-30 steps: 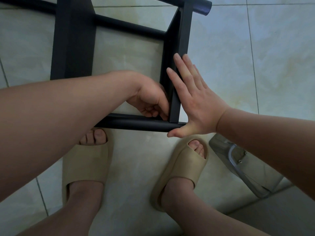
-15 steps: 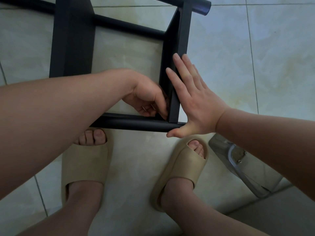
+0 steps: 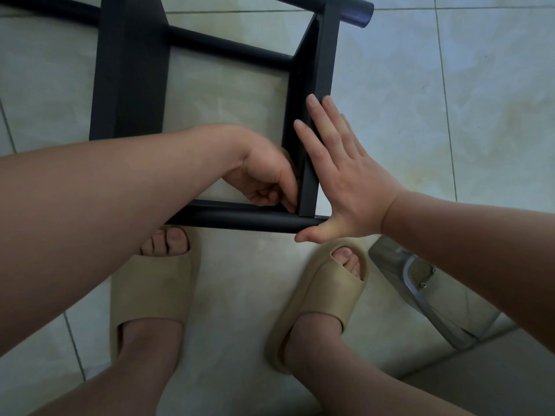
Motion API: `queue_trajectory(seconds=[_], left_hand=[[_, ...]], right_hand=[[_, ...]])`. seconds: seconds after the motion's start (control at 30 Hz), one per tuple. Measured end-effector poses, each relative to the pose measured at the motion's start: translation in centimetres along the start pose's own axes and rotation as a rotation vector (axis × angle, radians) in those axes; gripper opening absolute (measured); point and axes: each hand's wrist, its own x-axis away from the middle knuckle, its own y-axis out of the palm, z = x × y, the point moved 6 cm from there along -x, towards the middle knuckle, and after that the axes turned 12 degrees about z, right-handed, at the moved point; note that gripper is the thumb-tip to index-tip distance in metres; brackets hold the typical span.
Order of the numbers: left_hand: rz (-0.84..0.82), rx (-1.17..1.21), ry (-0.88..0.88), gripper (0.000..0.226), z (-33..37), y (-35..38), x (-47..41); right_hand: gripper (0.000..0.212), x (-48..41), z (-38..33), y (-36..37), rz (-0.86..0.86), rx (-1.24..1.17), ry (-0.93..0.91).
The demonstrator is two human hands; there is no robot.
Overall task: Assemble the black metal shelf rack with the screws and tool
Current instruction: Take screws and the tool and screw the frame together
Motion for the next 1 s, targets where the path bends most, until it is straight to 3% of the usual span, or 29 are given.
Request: queue_trajectory(seconds=[0.6, 0.77, 1.0], left_hand=[[-0.017, -0.054, -0.088, 0.008, -1.1, -0.5, 0.3], [-0.02, -0.029, -0.034, 0.032, -0.5, 0.1, -0.1], [-0.008, -0.01, -0.033, 0.028, -0.4, -0.1, -0.2]], right_hand=[[0.138, 0.0, 0.0, 0.0, -0.008, 0.006, 0.004], [0.138, 0.0, 0.0, 0.0, -0.004, 0.0, 0.004], [0.138, 0.0, 0.0, 0.0, -0.004, 0.0, 0.003]])
